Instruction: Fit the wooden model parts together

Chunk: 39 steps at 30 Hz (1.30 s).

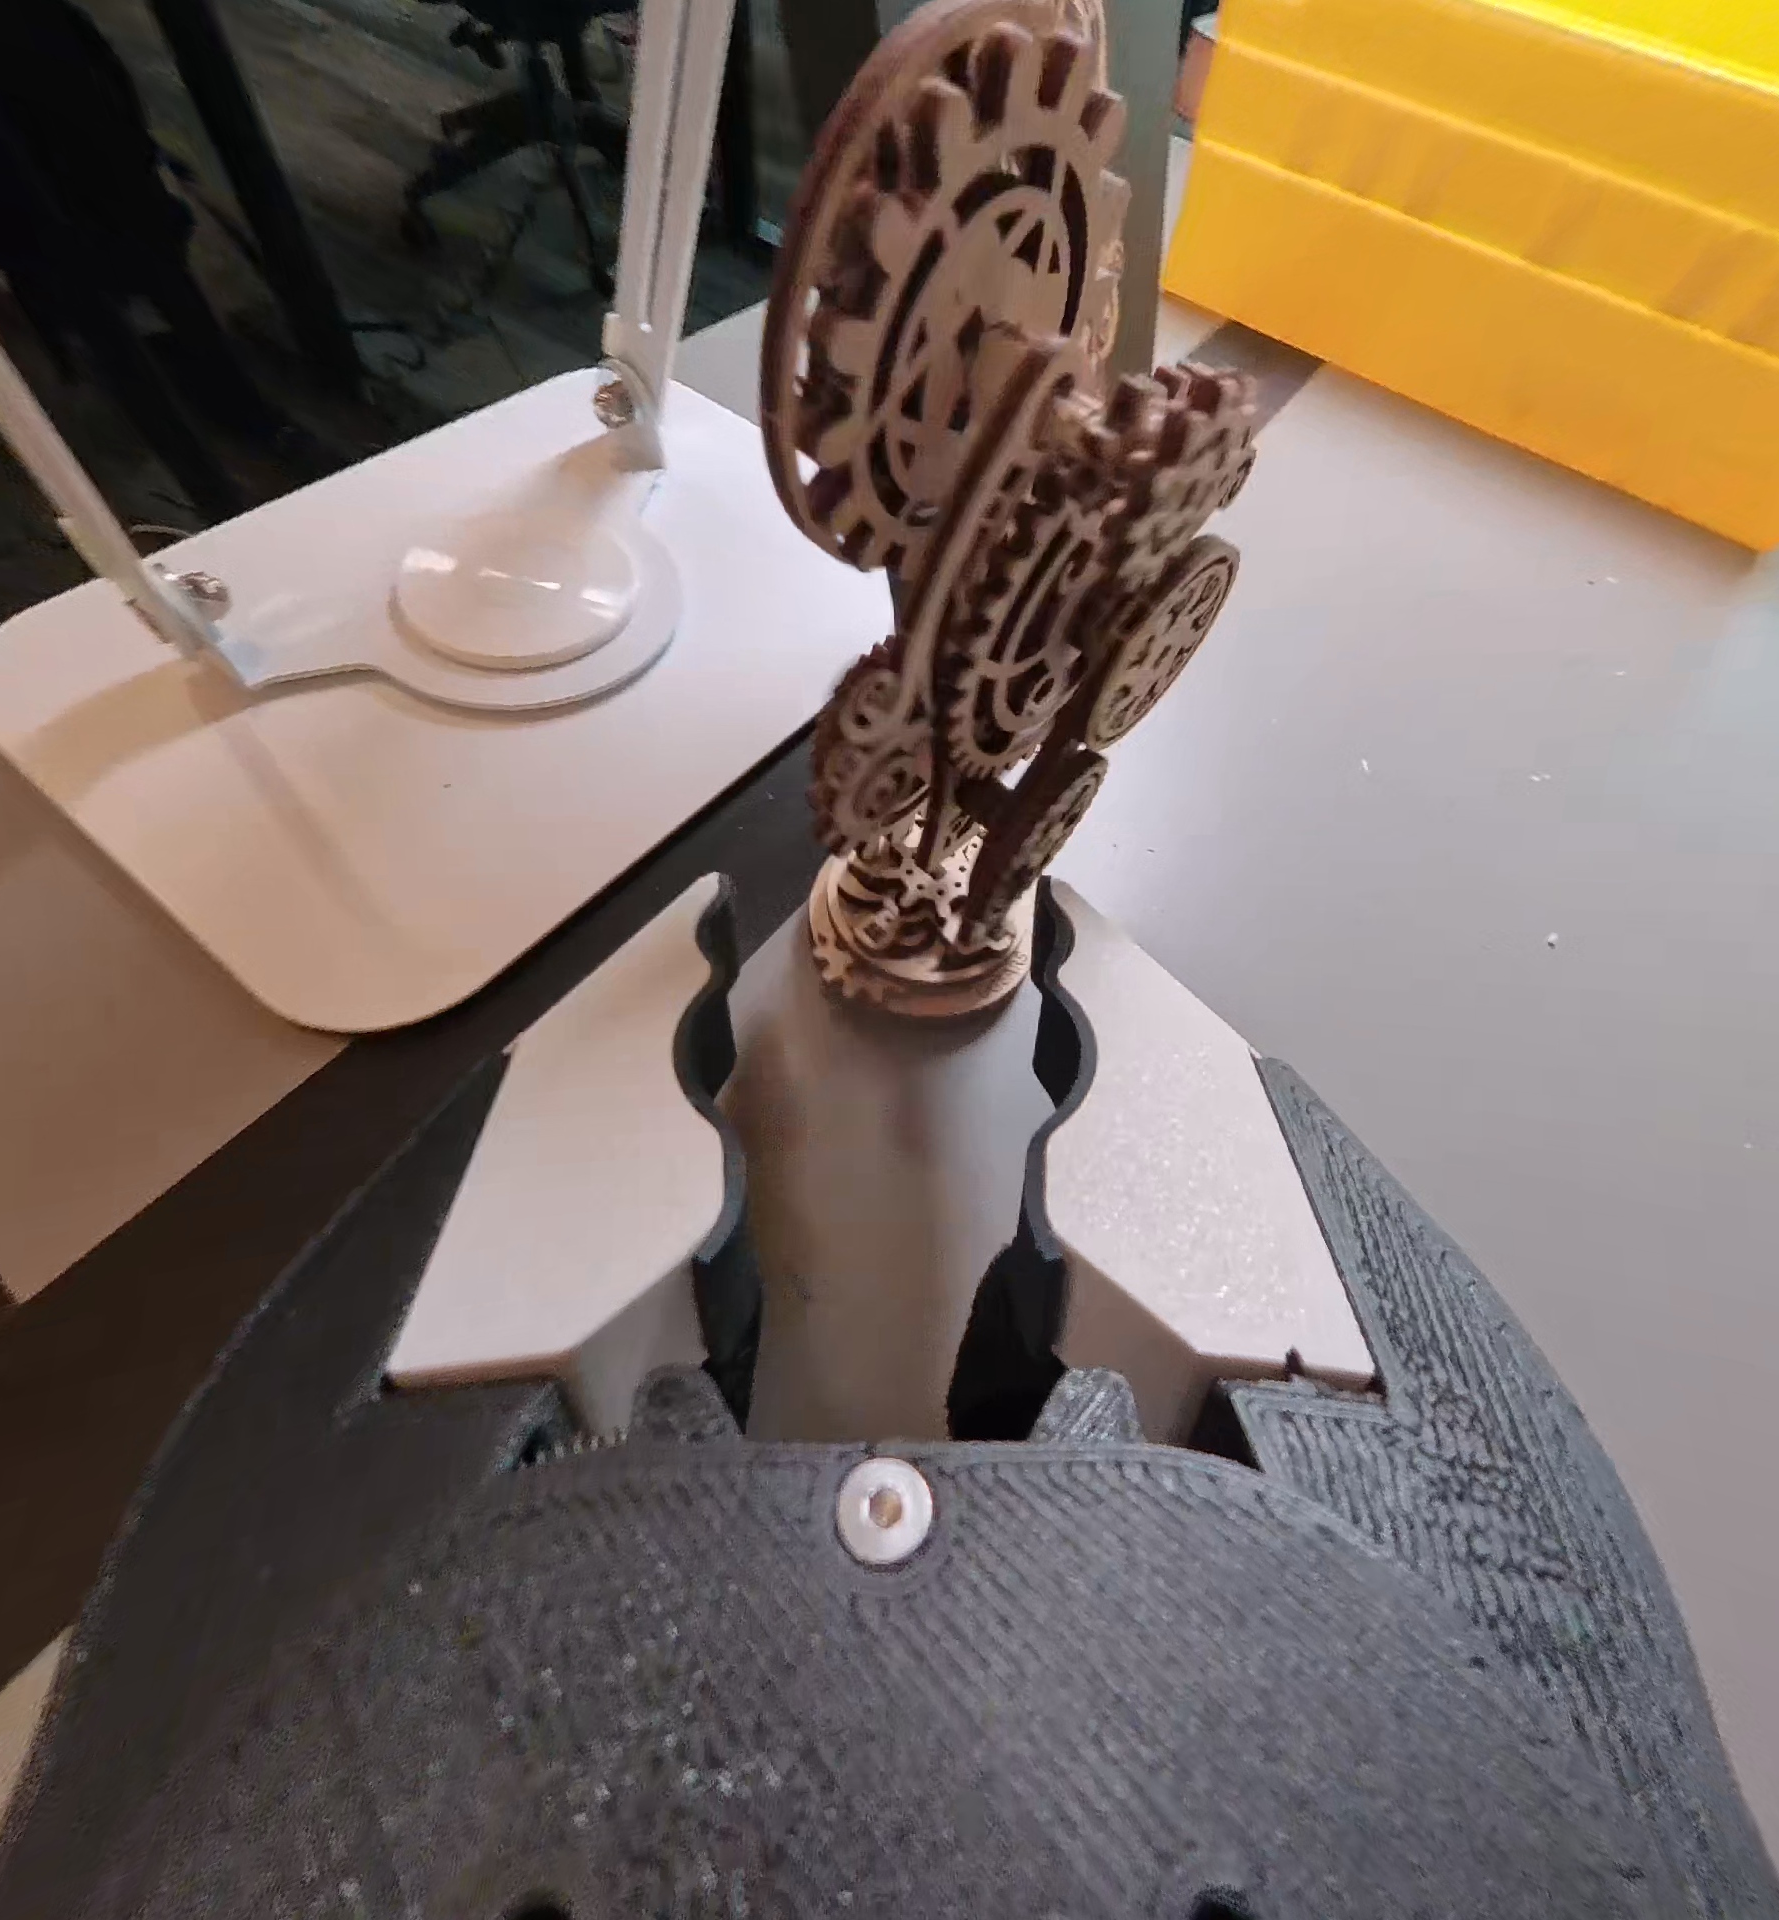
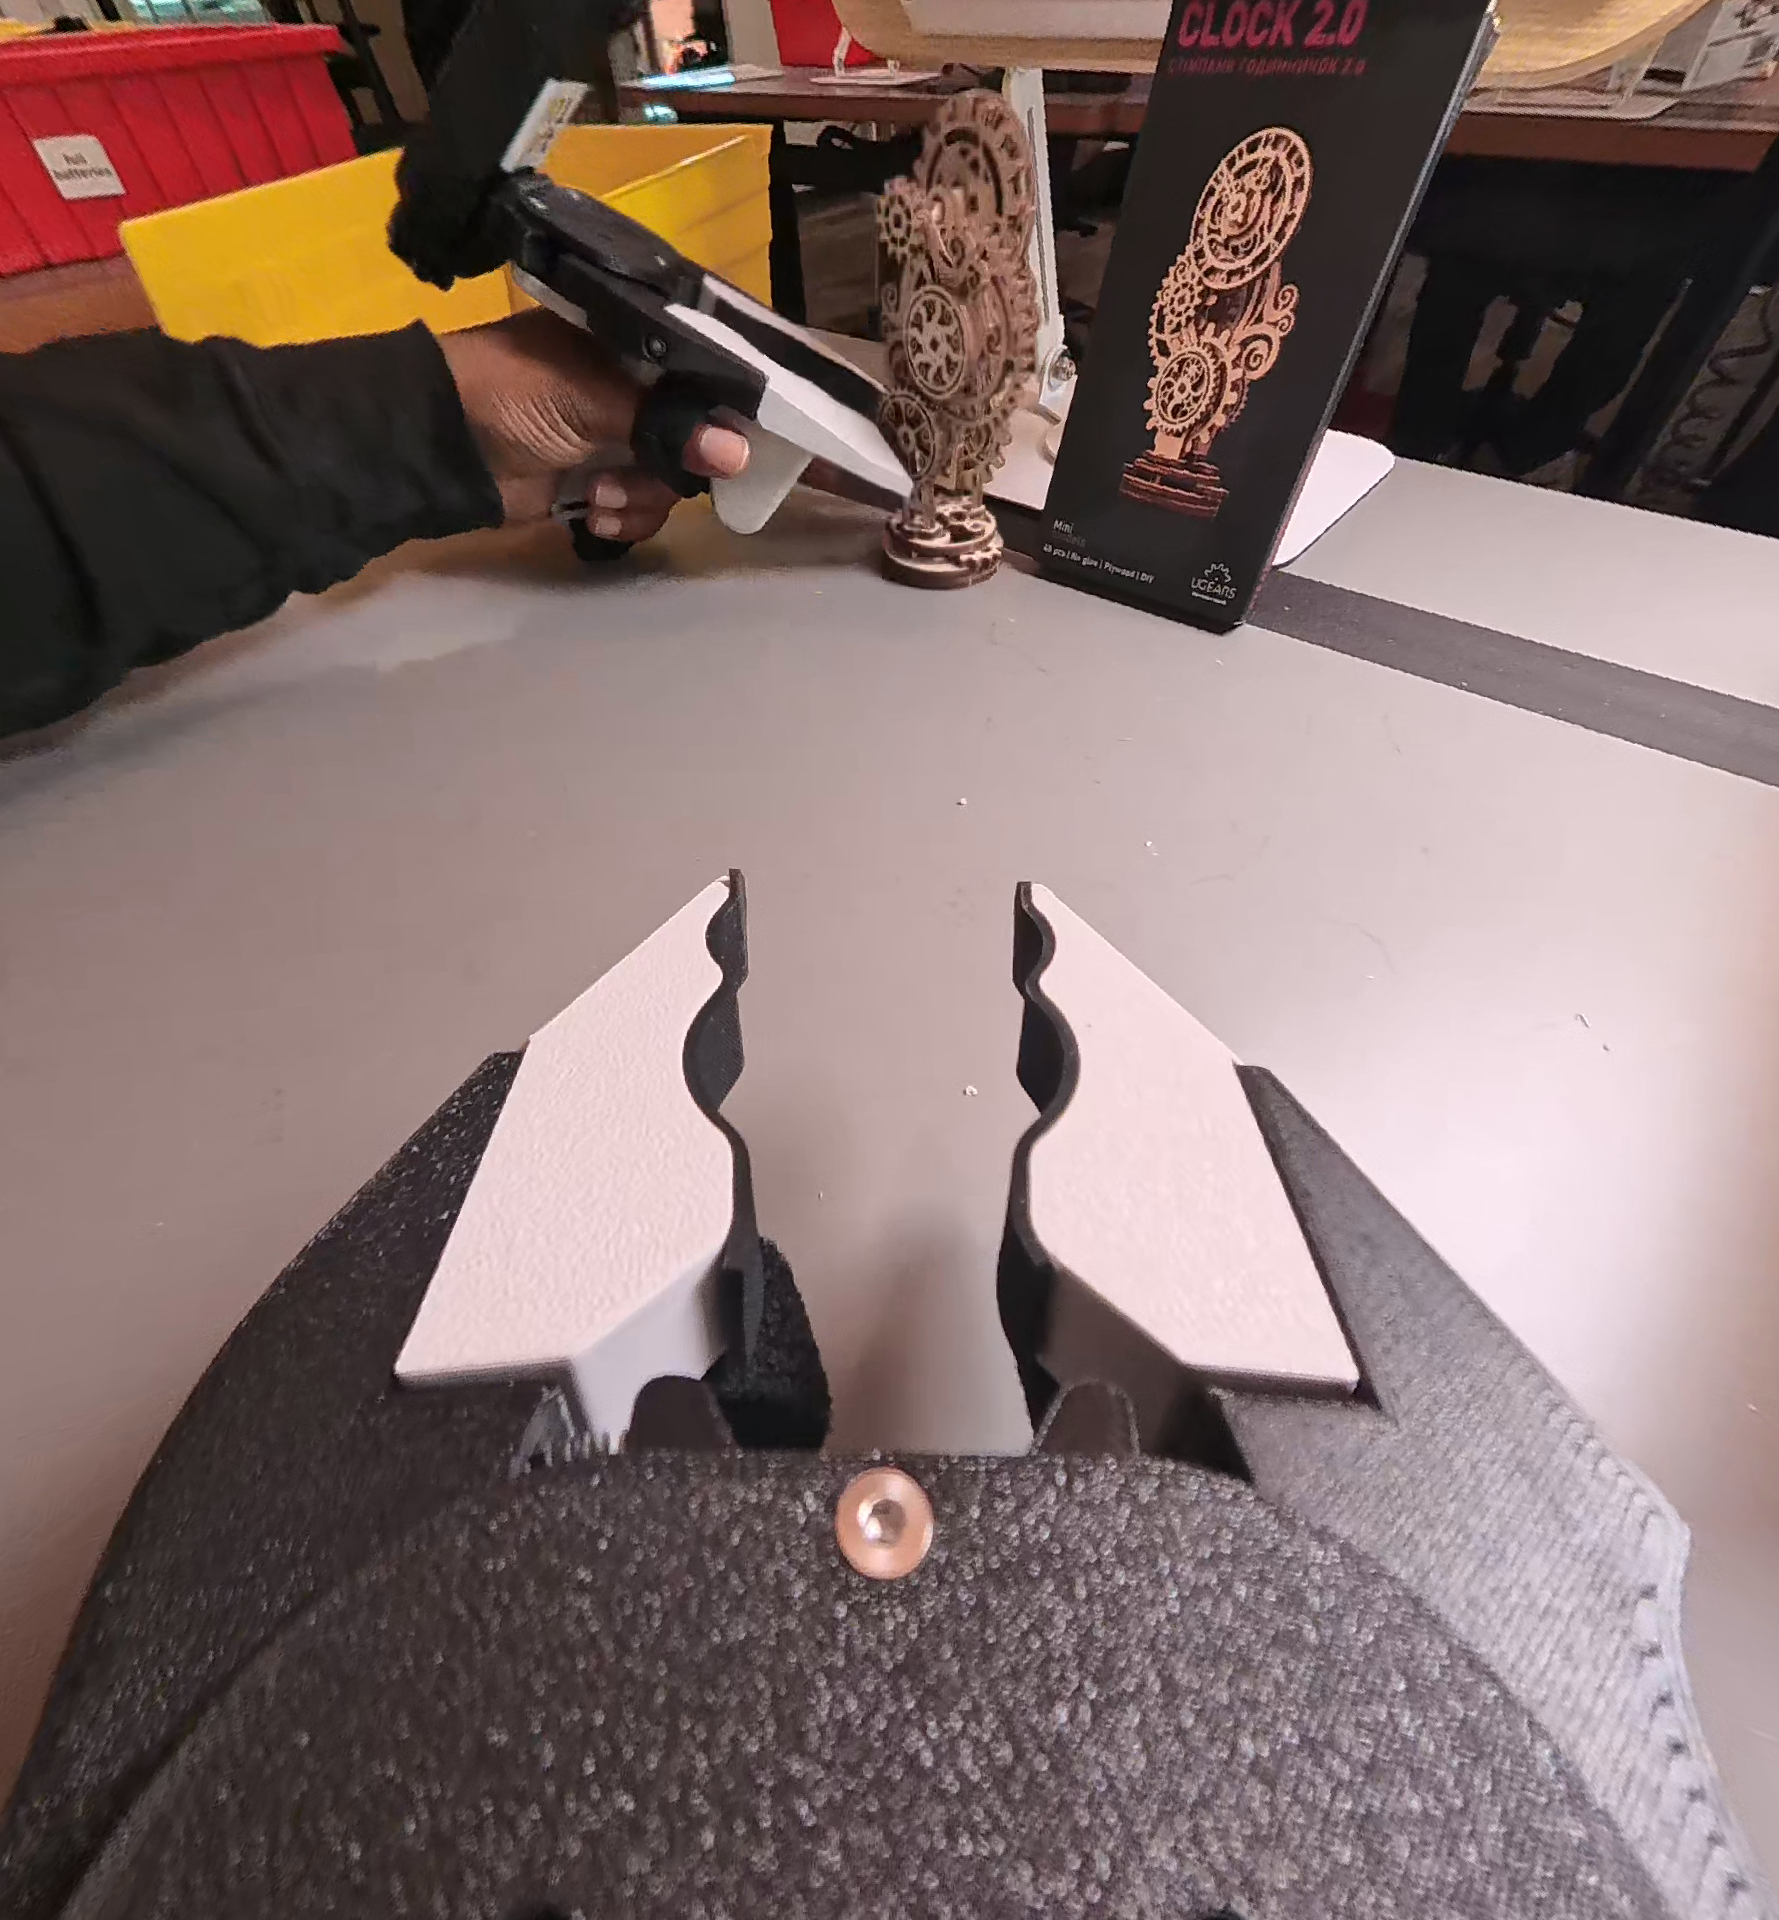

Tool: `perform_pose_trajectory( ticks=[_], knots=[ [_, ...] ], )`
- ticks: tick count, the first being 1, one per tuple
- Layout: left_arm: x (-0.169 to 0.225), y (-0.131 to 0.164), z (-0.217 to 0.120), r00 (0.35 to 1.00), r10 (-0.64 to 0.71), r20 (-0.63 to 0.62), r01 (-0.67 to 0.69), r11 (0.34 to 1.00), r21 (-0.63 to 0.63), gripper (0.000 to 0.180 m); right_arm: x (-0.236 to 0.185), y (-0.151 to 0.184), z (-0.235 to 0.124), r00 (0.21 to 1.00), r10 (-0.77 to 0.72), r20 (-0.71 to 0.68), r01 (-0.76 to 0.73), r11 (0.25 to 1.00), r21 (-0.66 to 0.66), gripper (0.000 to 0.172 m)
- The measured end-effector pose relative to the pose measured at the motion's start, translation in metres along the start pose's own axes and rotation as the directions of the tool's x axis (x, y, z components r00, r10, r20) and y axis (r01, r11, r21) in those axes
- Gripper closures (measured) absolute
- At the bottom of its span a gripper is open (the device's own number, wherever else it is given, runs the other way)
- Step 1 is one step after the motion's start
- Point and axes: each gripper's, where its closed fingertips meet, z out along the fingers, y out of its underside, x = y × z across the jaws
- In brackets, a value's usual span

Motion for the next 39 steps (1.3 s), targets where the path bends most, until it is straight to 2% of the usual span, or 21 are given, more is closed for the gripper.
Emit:
perform_pose_trajectory(
  ticks=[2, 5, 13, 24, 39],
  knots=[
    [0.002, -0.003, -0.008, 1.000, -0.005, 0.023, 0.003, 0.999, 0.047, 0.125, -0.001, 0.001, 0.001, 1.000, 0.000, 0.007, 0.000, 1.000, -0.006, 0.122],
    [-0.008, -0.005, -0.019, 0.989, -0.040, 0.141, 0.028, 0.996, 0.088, 0.132, -0.005, 0.001, 0.002, 1.000, -0.001, 0.023, 0.001, 1.000, -0.009, 0.122],
    [0.010, 0.001, -0.004, 0.986, -0.010, 0.168, 0.006, 1.000, 0.023, 0.122, -0.010, 0.002, 0.001, 0.999, -0.025, 0.032, 0.026, 1.000, -0.017, 0.123],
    [0.007, 0.004, 0.007, 0.978, -0.050, 0.204, 0.057, 0.998, -0.025, 0.140, -0.009, 0.004, 0.001, 0.999, -0.014, 0.037, 0.015, 1.000, -0.026, 0.123],
    [0.001, 0.007, 0.003, 0.976, -0.049, 0.211, 0.058, 0.998, -0.032, 0.148, -0.009, 0.005, 0.002, 0.999, -0.008, 0.041, 0.010, 1.000, -0.030, 0.124]
  ],
)
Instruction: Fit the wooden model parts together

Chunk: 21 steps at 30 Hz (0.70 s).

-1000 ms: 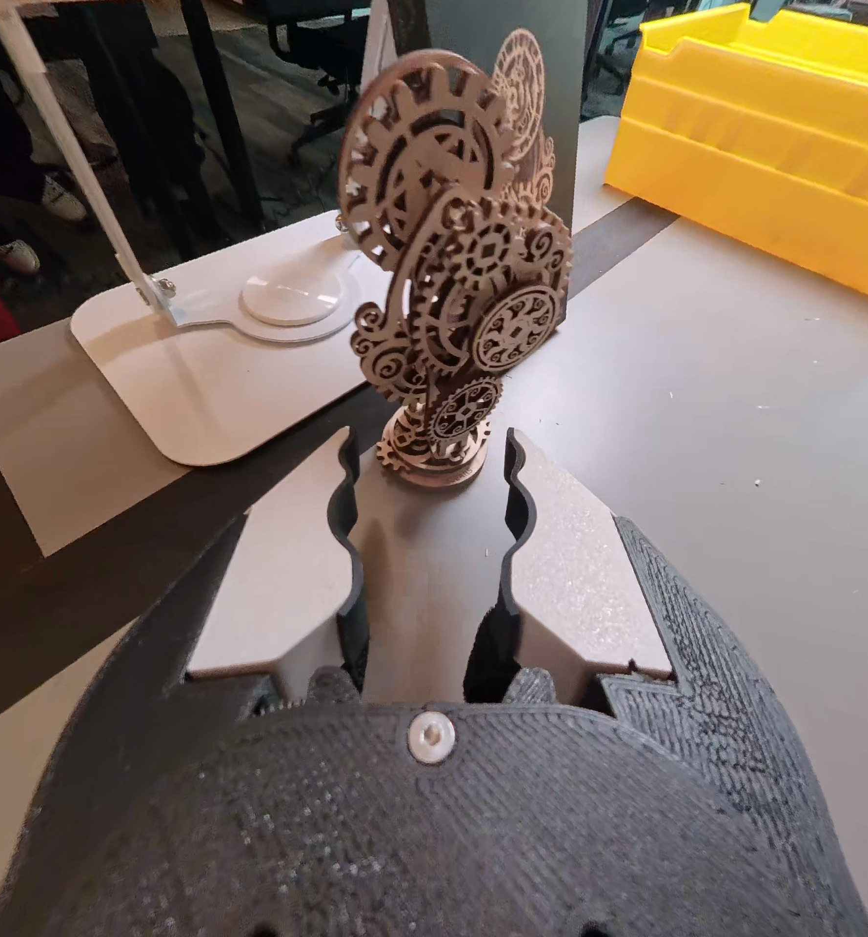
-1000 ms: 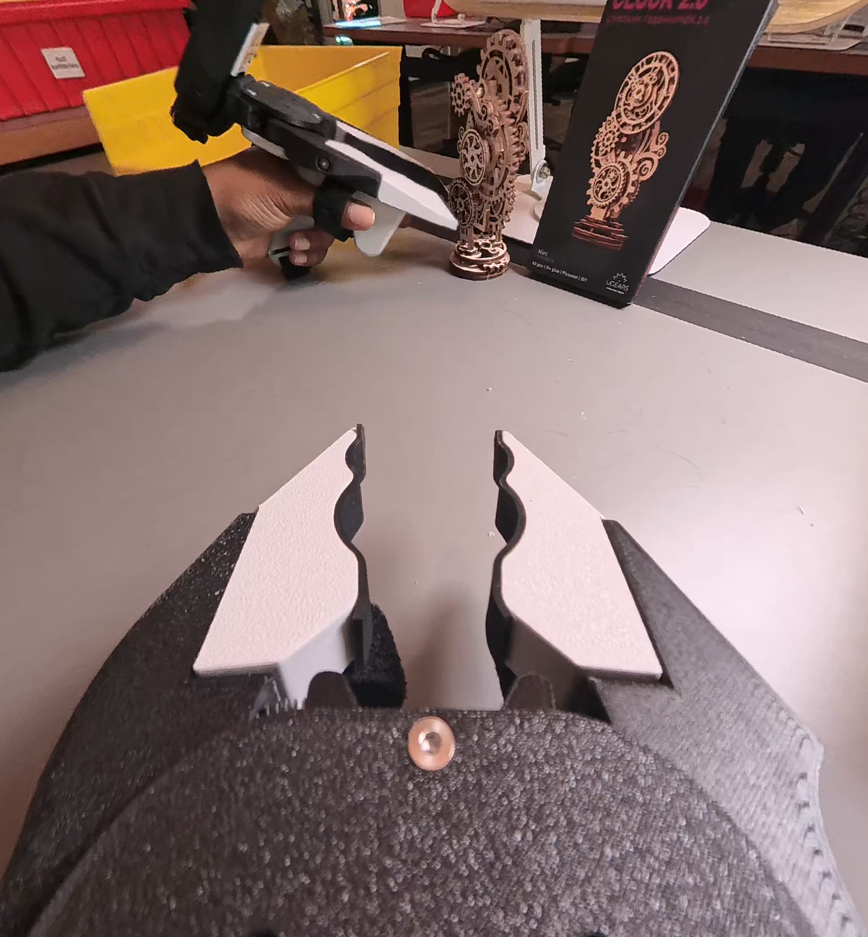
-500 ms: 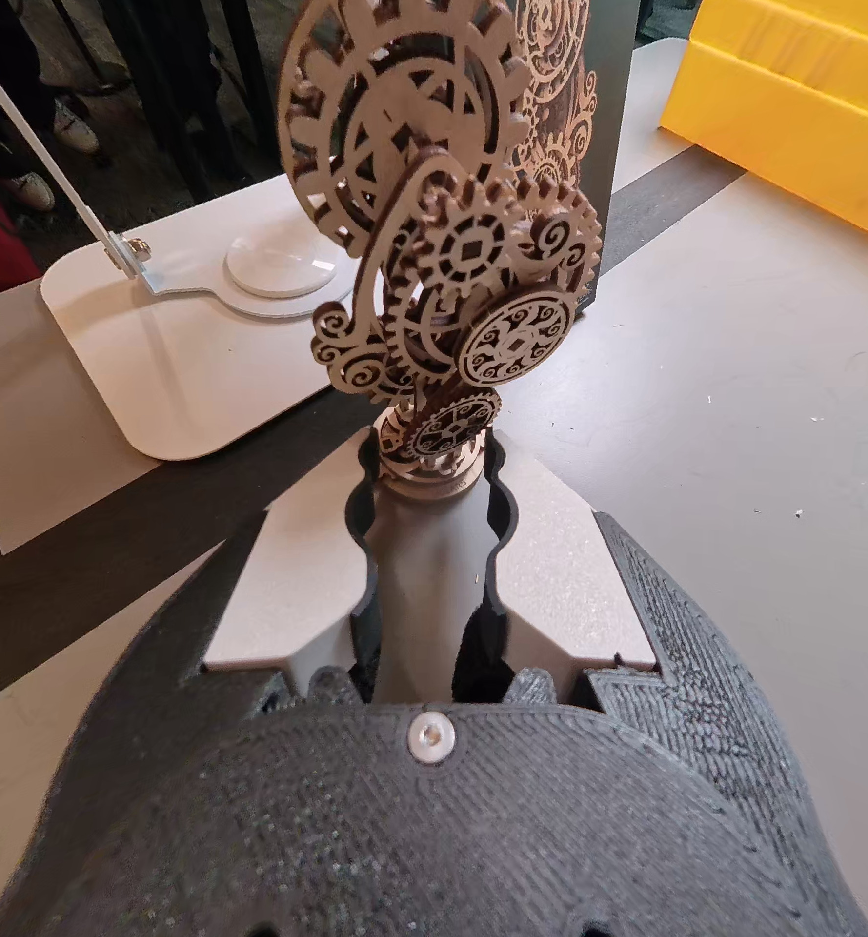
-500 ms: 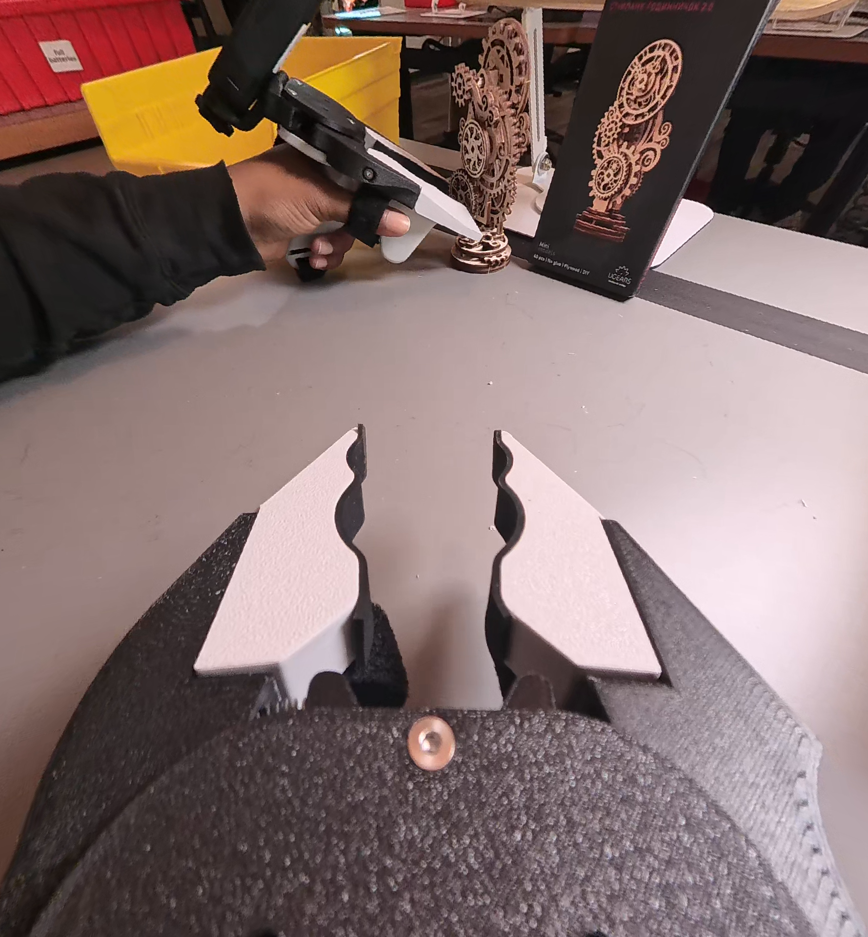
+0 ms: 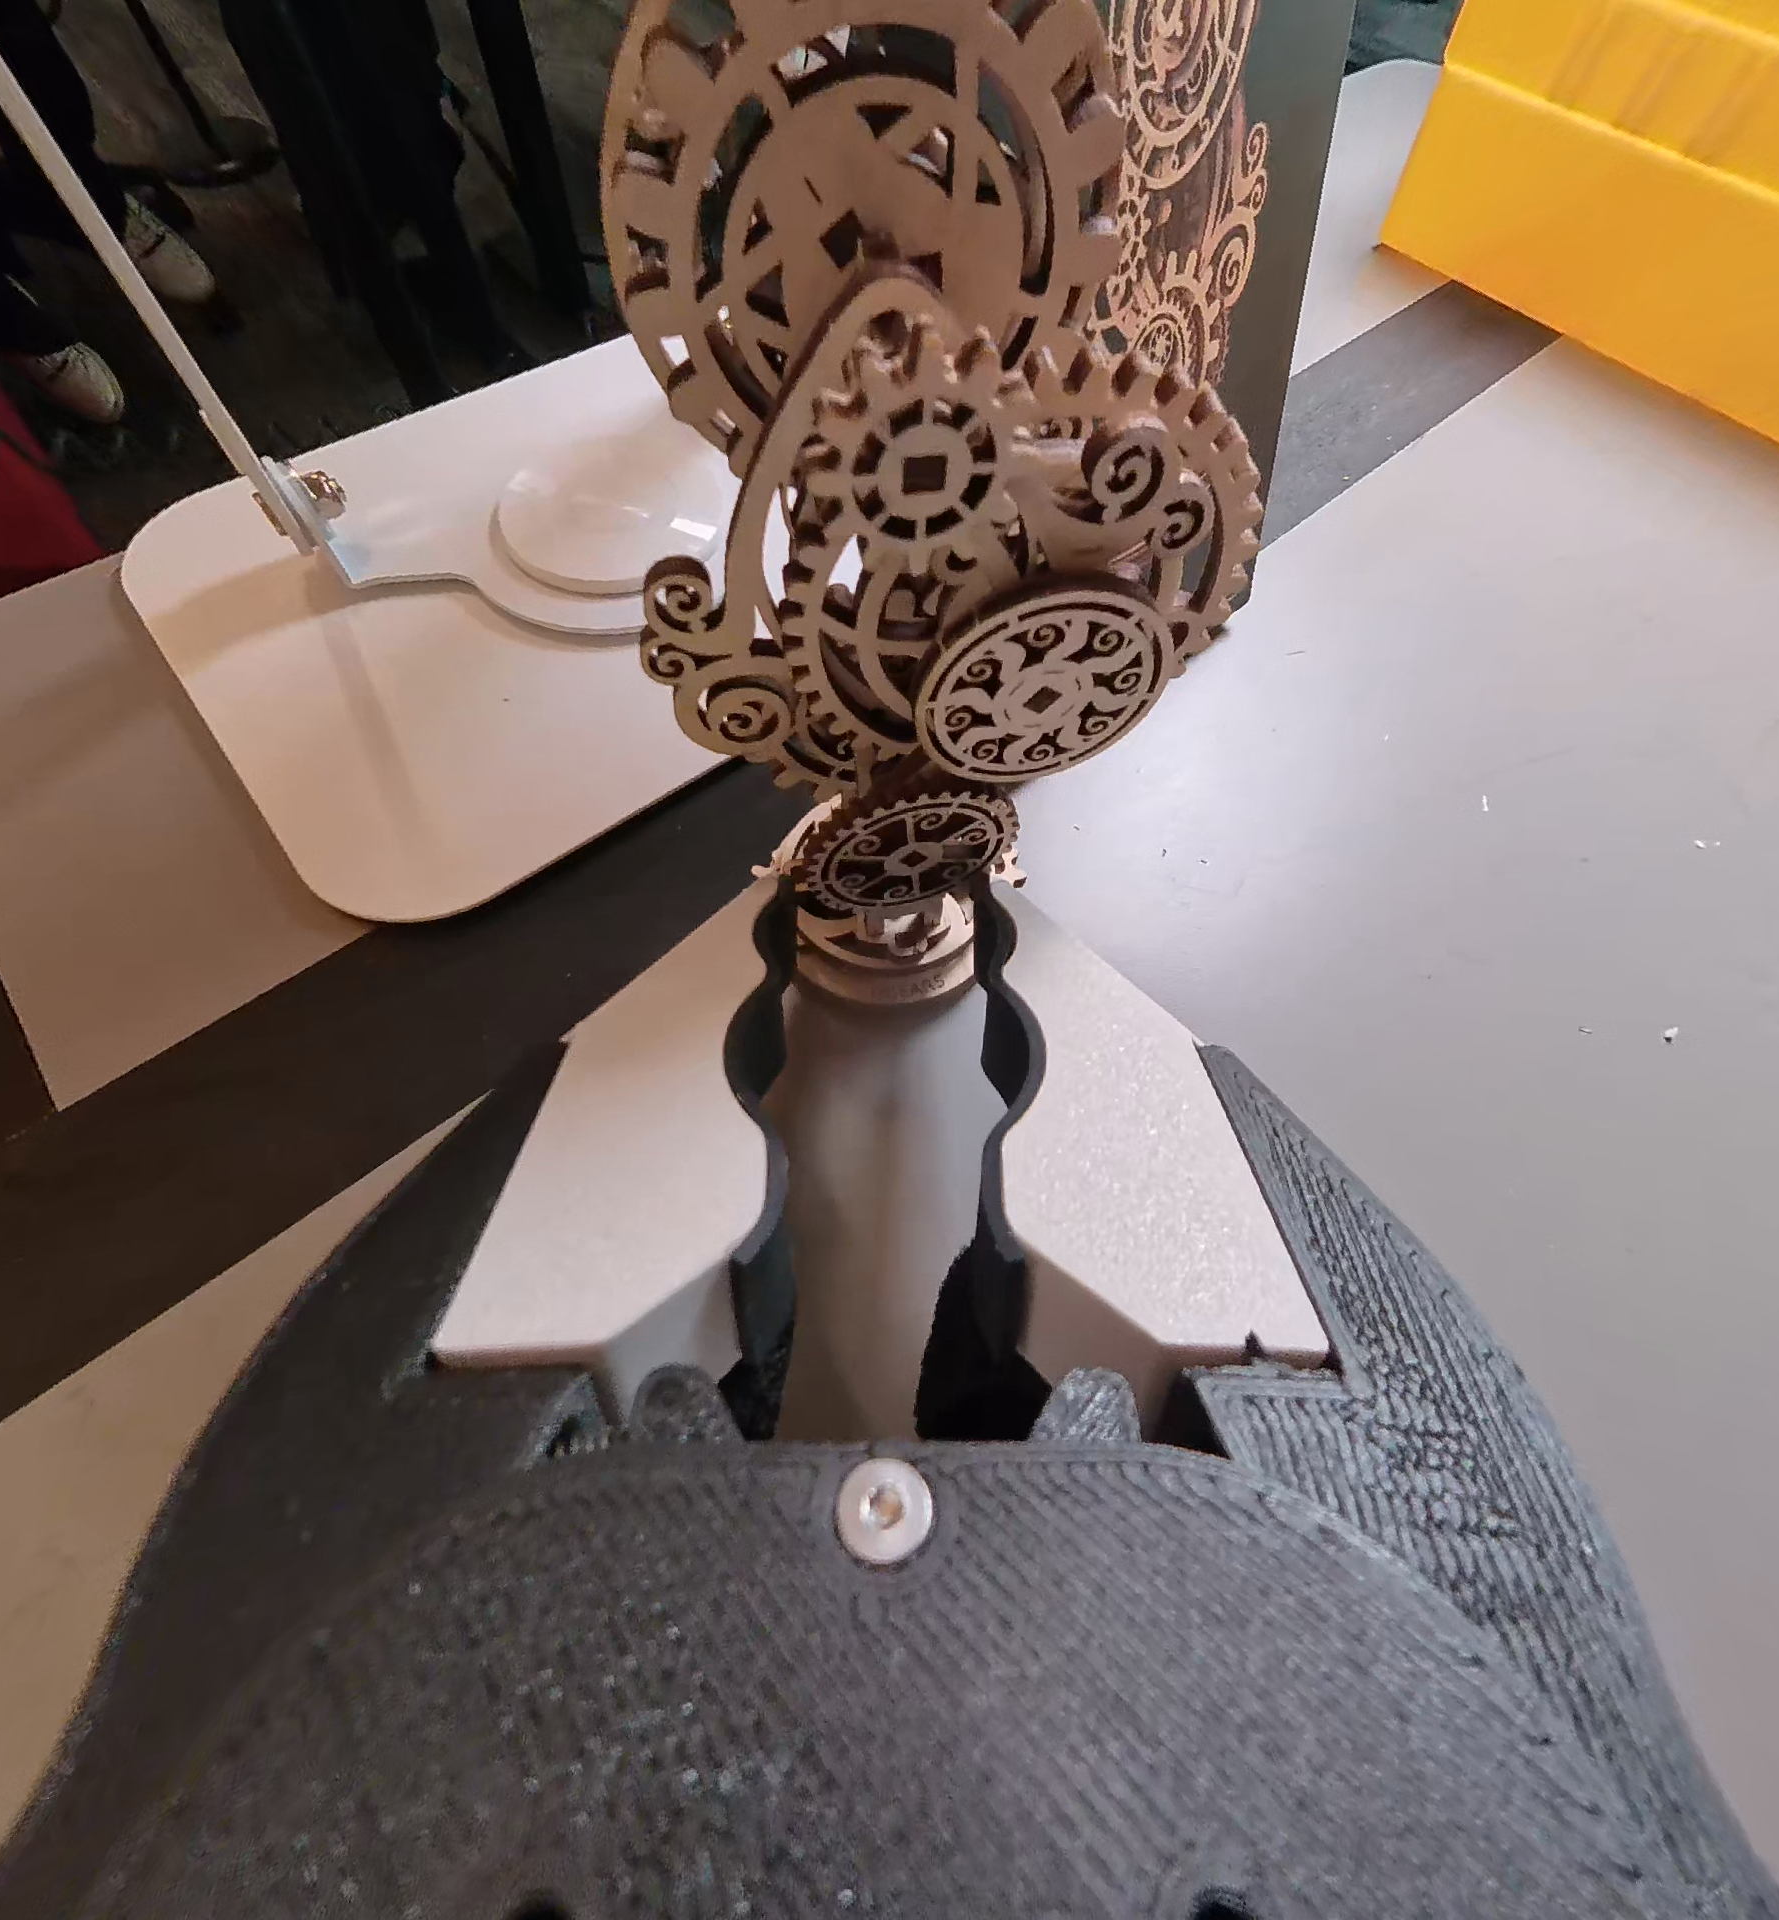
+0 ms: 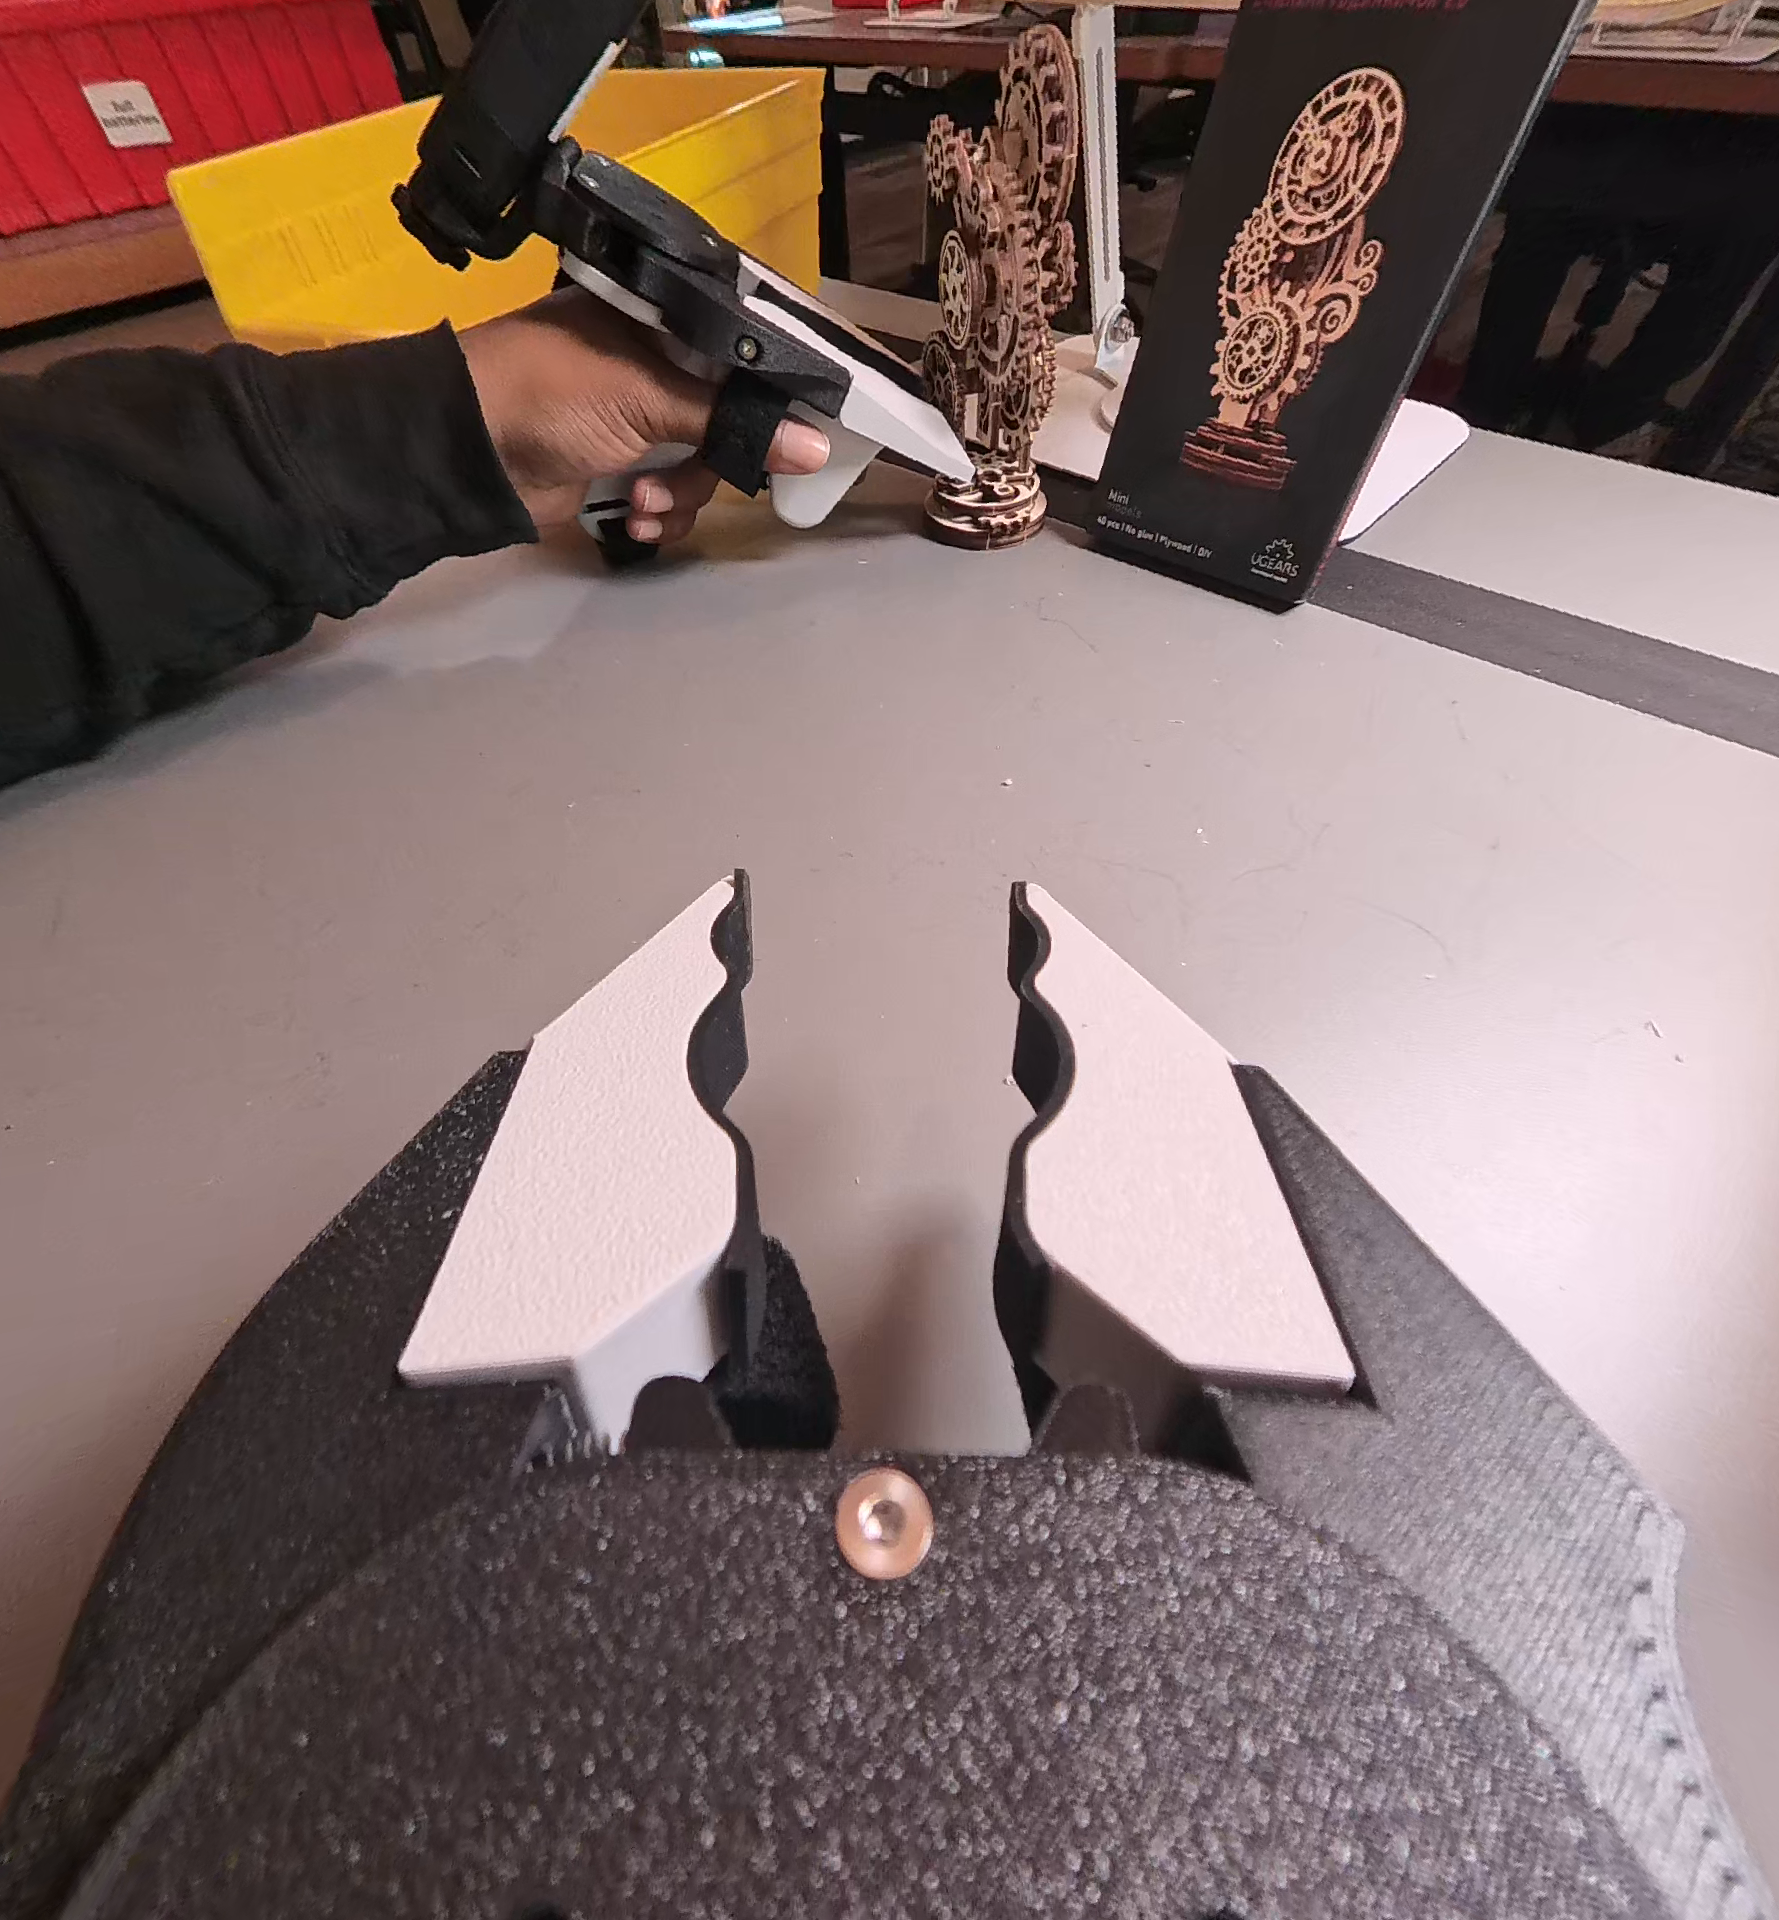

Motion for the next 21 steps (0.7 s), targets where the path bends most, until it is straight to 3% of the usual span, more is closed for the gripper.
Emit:
perform_pose_trajectory(
  ticks=[21],
  knots=[
    [0.0013, 0.0009, 0.0003, 1.000, -0.011, -0.020, 0.011, 1.000, -0.004, 0.153, -0.0006, 0.0006, 0.0005, 1.000, 0.001, 0.004, -0.001, 1.000, -0.007, 0.124]
  ],
)
